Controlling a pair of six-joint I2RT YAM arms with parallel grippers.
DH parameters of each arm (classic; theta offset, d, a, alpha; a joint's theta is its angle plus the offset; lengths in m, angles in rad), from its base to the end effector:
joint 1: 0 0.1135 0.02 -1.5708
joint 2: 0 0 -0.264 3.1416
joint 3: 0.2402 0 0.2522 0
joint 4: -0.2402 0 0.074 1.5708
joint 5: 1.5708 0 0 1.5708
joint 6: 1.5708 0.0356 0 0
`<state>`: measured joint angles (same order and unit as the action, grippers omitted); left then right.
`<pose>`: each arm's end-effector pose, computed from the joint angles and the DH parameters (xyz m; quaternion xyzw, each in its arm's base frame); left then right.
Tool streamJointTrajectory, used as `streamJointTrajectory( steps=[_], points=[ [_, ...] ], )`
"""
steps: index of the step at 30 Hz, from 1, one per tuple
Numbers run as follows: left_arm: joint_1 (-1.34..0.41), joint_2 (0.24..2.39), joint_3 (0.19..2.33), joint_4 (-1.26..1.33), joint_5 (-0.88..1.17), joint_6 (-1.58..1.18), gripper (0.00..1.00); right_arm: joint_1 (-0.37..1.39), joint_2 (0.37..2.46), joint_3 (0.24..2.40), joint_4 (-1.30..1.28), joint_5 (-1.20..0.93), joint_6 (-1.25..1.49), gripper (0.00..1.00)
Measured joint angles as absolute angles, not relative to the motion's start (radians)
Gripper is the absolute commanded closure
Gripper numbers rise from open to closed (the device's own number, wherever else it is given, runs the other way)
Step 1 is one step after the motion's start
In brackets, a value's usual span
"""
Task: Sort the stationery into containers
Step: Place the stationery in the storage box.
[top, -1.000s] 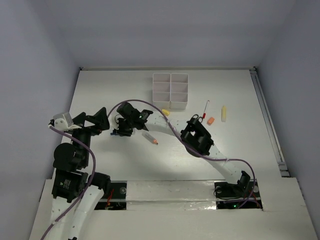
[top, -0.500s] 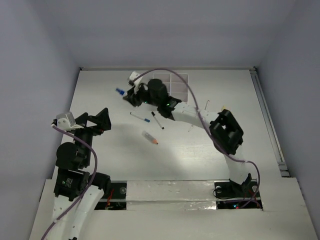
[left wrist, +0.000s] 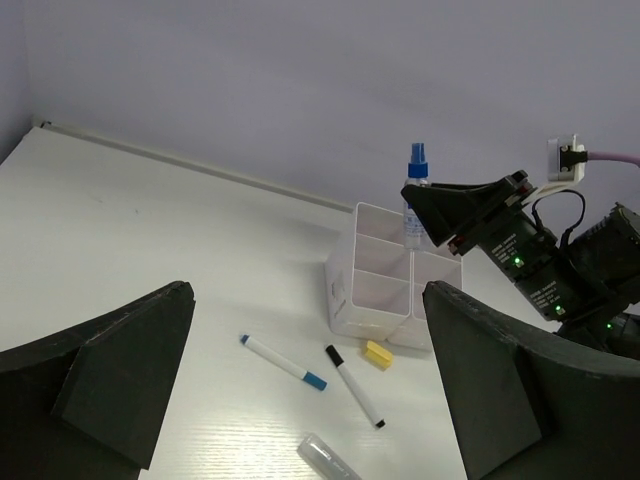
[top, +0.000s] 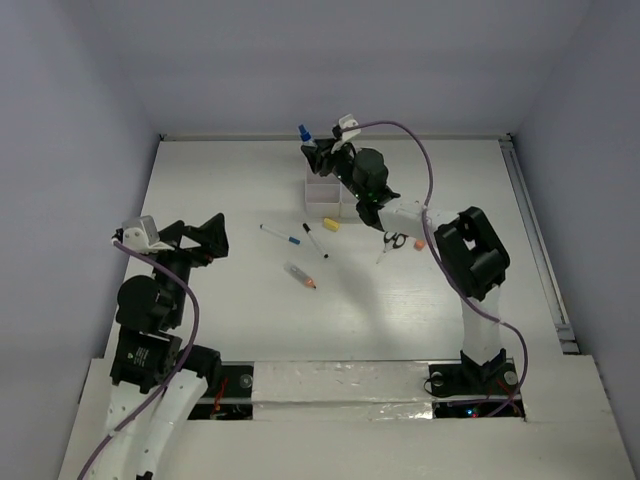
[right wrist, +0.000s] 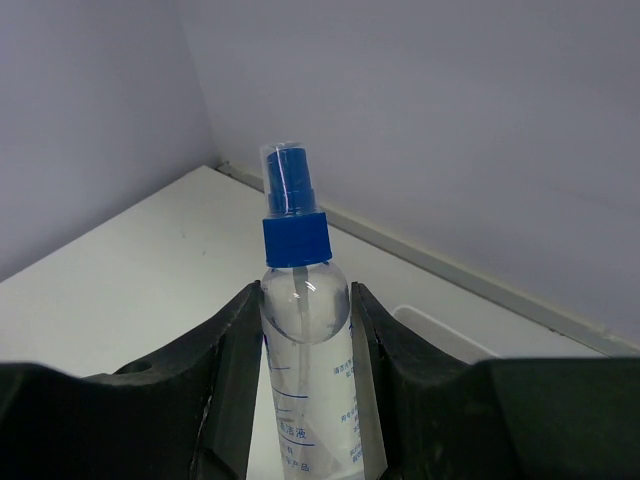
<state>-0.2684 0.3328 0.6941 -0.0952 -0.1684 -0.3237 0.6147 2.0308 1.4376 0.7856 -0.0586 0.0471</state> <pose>0.0823 -0.0164 0.3712 -0.0835 0.6028 -0.1822 0.7723 0.3921 0.2793 0.2838 -0.1997 0.6039 0.2682 0.7235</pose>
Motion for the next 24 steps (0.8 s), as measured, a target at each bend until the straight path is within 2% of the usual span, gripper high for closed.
streamJointTrajectory(
  steps=[24],
  points=[
    [-0.268, 0.397, 0.694, -0.093, -0.13, -0.315, 0.01, 0.575, 2.174, 1.406, 0.997, -0.014, 0.089, 1.0]
  ],
)
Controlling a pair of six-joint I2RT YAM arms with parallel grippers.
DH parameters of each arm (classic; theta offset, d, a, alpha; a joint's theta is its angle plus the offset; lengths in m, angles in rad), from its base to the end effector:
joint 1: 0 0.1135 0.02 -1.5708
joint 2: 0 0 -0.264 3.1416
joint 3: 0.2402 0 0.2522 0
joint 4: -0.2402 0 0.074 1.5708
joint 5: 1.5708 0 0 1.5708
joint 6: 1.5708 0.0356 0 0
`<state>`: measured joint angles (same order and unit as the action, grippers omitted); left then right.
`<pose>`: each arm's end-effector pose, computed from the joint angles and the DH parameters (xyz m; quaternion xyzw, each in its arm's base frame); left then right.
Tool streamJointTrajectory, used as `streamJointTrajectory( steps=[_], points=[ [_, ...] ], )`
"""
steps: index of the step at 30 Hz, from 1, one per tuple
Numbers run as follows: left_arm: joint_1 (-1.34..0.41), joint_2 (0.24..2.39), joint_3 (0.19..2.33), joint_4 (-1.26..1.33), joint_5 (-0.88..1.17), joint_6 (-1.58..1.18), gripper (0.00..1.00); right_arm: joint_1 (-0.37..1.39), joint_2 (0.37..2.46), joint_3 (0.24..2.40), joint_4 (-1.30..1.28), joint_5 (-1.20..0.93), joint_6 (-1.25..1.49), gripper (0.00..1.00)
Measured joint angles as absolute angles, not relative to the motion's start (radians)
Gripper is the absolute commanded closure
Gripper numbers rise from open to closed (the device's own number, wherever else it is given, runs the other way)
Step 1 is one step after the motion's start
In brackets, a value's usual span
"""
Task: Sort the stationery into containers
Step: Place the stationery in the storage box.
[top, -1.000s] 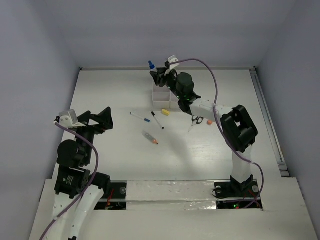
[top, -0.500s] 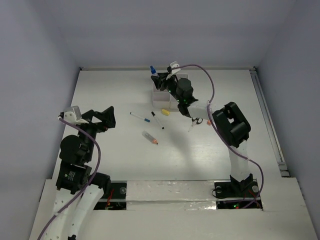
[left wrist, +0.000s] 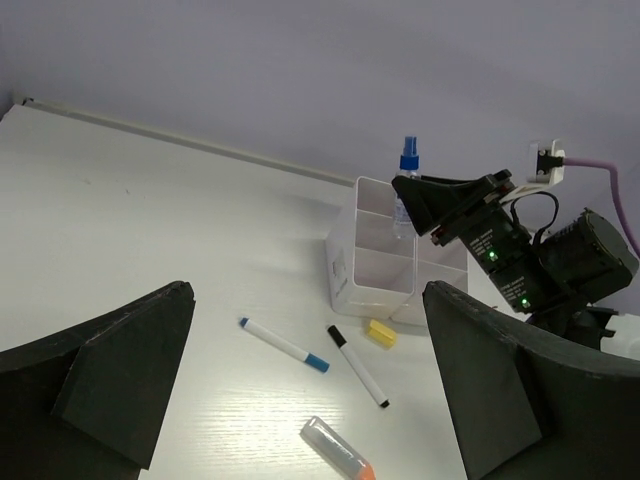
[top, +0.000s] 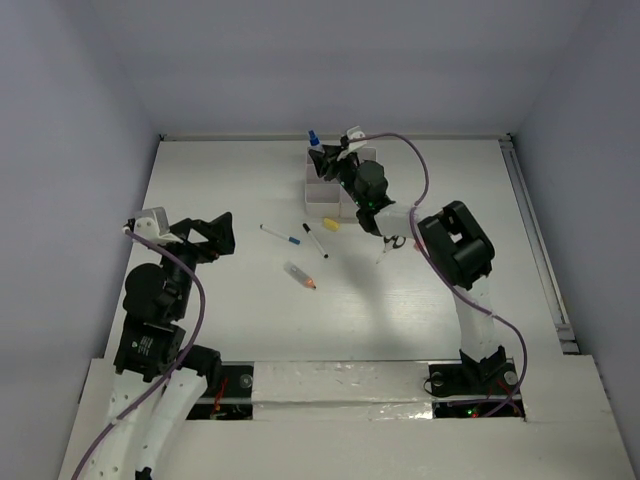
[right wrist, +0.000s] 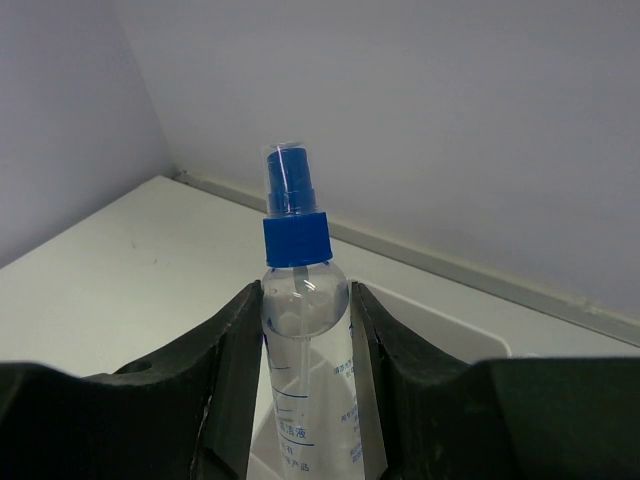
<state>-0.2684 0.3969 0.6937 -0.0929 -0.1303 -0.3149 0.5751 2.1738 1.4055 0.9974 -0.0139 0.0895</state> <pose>0.0979 -0.0221 0.3667 -0.0651 0.6288 -0.1831 0.7529 0.4145 0.2693 0.2287 -0.1547 0.6021 0.2596 0.7390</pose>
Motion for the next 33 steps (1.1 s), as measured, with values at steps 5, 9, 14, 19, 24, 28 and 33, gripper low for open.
streamJointTrajectory(
  steps=[5, 9, 14, 19, 24, 28, 33],
  points=[
    [-0.268, 0.406, 0.694, -0.093, -0.126, -0.313, 0.01, 0.571, 2.201, 1.406, 1.062, 0.016, 0.086, 1.0],
    [-0.268, 0.411, 0.694, -0.093, -0.123, -0.312, 0.01, 0.569, 2.237, 1.406, 1.078, 0.031, 0.086, 1.0],
    [-0.268, 0.415, 0.694, -0.093, -0.122, -0.312, 0.01, 0.569, 2.254, 1.405, 1.079, 0.044, 0.087, 0.97],
    [-0.268, 0.419, 0.694, -0.093, -0.118, -0.311, 0.01, 0.569, 2.256, 1.405, 1.107, 0.054, 0.087, 0.92],
    [-0.268, 0.419, 0.694, -0.093, -0.115, -0.311, 0.01, 0.569, 2.267, 1.405, 1.132, 0.063, 0.087, 0.88],
    [-0.268, 0.419, 0.694, -0.093, -0.113, -0.311, 0.01, 0.569, 2.278, 1.404, 1.138, 0.072, 0.087, 0.82],
    [-0.268, 0.419, 0.694, -0.093, -0.113, -0.308, 0.01, 0.569, 2.28, 1.377, 1.165, 0.078, 0.089, 0.73]
  ],
)
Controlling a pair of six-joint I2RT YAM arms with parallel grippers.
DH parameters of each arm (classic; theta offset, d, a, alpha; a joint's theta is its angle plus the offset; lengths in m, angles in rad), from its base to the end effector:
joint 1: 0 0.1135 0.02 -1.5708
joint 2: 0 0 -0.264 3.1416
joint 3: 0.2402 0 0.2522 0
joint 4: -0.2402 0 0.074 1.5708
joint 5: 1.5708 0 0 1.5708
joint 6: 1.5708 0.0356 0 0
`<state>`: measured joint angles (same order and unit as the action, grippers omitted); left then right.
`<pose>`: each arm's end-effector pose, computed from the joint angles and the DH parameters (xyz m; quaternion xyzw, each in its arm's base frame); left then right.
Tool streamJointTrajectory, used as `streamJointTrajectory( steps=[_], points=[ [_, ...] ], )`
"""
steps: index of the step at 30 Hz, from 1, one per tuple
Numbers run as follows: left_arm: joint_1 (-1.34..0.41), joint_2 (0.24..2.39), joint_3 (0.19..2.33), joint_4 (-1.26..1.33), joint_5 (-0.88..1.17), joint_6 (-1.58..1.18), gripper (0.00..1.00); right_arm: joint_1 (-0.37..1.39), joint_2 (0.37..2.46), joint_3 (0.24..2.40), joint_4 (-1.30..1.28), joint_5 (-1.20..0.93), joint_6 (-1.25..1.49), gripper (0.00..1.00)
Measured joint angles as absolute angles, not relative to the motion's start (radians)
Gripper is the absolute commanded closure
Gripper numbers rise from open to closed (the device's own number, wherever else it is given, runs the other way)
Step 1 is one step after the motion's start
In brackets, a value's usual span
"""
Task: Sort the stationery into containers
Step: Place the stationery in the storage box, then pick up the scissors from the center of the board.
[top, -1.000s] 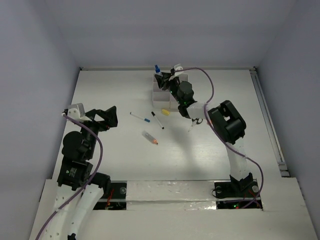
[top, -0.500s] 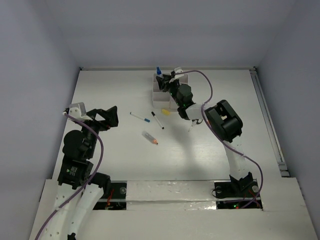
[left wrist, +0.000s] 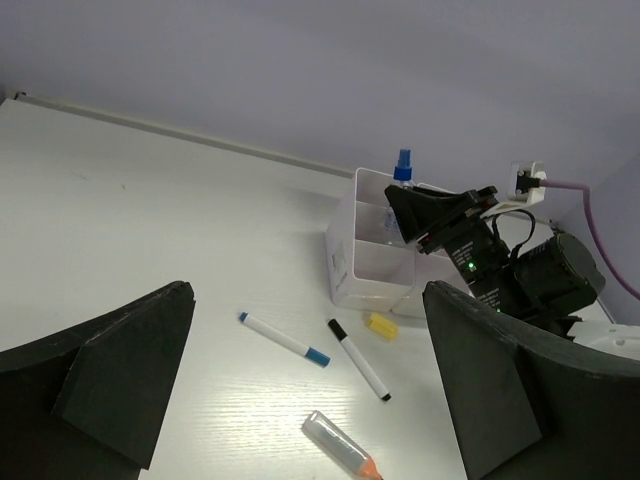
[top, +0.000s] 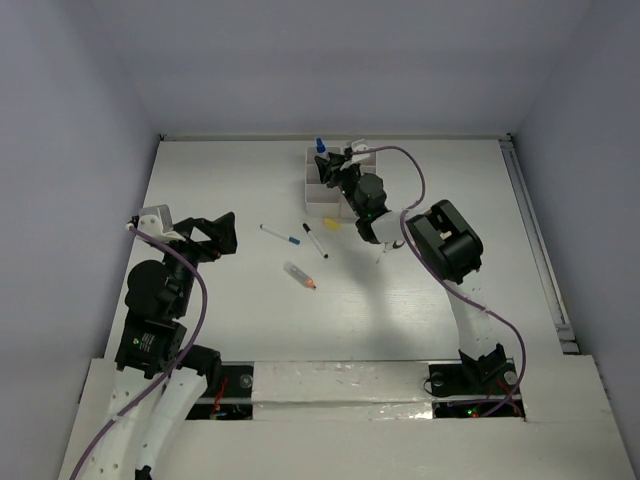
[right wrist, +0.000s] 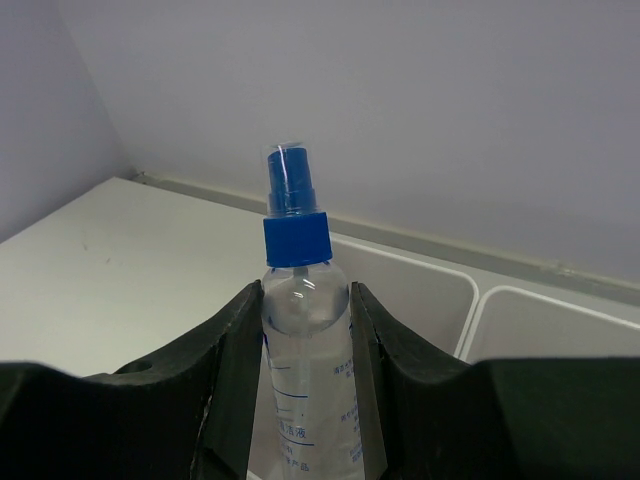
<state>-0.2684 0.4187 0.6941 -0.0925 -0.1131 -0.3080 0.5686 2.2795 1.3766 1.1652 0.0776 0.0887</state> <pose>0.1030 -0.0242 0.3651 -0.0561 0.6376 -0.1835 0.7461 0.4198 0.2650 0.1872 -0.1146 0.5980 0.2336 0.7581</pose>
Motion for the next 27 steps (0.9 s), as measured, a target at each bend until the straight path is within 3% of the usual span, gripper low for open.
streamJointTrajectory(
  steps=[10, 14, 27],
  points=[
    [-0.268, 0.419, 0.694, -0.093, -0.113, -0.307, 0.01, 0.564, 2.279, 1.356, 1.206, 0.079, 0.091, 0.61],
    [-0.268, 0.419, 0.694, -0.093, -0.113, -0.308, 0.01, 0.563, 2.278, 1.341, 1.228, 0.079, 0.09, 0.51],
    [-0.267, 0.419, 0.694, -0.087, -0.108, -0.308, 0.01, 0.563, 2.245, 1.267, 1.242, 0.07, 0.083, 0.44]
  ],
)
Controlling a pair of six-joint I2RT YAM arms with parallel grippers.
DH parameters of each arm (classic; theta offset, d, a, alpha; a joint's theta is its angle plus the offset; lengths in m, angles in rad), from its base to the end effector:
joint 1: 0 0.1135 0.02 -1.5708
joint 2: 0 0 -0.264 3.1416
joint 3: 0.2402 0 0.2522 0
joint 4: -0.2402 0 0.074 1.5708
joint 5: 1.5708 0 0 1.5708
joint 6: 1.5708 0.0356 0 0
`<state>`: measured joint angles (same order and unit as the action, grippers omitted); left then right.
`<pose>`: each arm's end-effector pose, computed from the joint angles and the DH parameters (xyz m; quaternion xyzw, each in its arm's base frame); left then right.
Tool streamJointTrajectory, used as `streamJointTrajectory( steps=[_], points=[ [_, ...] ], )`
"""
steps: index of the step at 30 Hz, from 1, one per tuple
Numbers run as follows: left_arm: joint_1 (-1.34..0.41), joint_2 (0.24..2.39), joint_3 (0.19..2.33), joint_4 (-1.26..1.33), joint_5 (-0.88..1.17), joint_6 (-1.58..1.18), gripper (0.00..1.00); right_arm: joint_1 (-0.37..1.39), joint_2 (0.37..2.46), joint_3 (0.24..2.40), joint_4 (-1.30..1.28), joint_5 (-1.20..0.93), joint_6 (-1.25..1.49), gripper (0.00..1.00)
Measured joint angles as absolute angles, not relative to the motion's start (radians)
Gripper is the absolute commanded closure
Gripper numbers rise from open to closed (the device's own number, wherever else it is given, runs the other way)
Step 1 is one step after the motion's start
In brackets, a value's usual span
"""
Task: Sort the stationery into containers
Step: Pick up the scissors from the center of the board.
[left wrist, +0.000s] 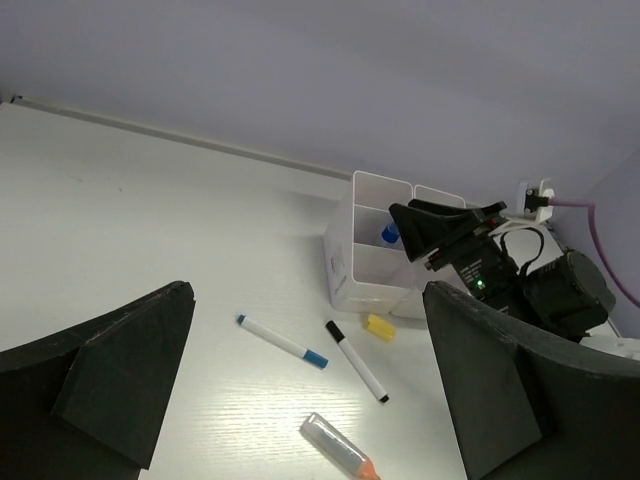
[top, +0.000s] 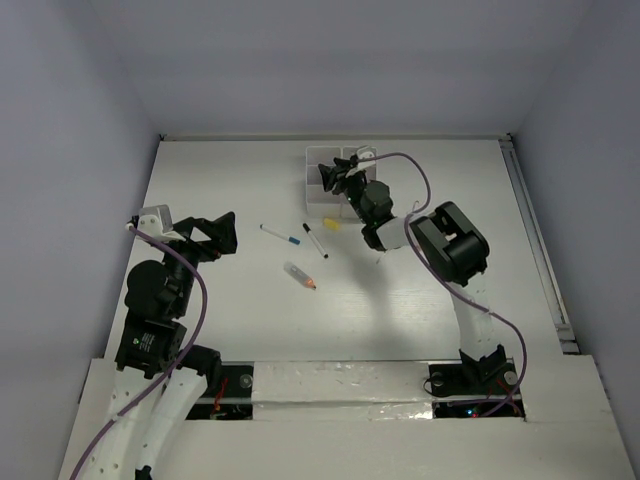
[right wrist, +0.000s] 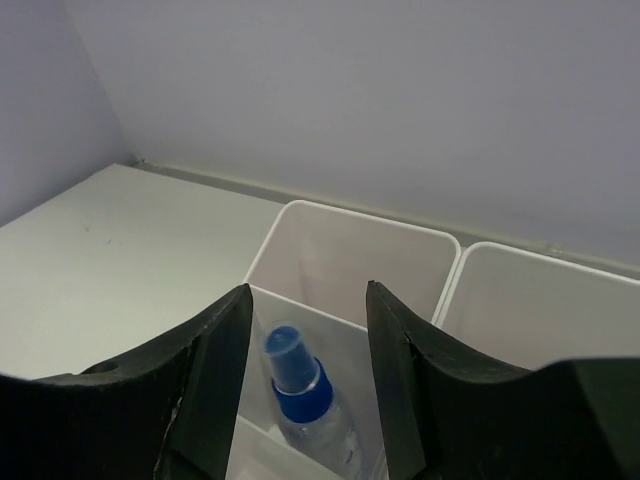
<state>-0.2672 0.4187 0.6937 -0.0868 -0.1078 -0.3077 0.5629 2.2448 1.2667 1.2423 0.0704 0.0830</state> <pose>0.1030 -0.0242 0.3656 -0.0544 0.6356 -0.1852 0.7475 0.4048 0.2525 0.1787 -0.1172 0.5967 0.2316 0.7594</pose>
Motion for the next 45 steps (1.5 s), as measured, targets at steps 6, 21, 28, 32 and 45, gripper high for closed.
streamJointTrajectory(
  steps=[6, 21, 28, 32, 45],
  points=[
    [-0.267, 0.419, 0.694, -0.086, -0.102, -0.308, 0.01, 0.563, 2.115, 1.193, 1.203, 0.052, 0.091, 0.44],
    [-0.278, 0.358, 0.694, -0.086, -0.09, -0.297, 0.01, 0.559, 1.568, 1.061, 0.358, 0.23, 0.31, 0.98],
    [-0.314, 0.32, 0.694, -0.087, -0.091, -0.295, 0.01, 0.519, 1.552, 1.01, -0.034, 0.286, 0.369, 0.65],
    [-0.336, 0.297, 0.694, -0.088, -0.094, -0.292, 0.01, 0.487, 1.552, 0.938, -0.131, 0.31, 0.409, 0.65],
    [-0.381, 0.282, 0.694, -0.088, -0.094, -0.286, 0.01, 0.411, 1.645, 0.893, -0.166, 0.355, 0.492, 0.71]
  ],
)
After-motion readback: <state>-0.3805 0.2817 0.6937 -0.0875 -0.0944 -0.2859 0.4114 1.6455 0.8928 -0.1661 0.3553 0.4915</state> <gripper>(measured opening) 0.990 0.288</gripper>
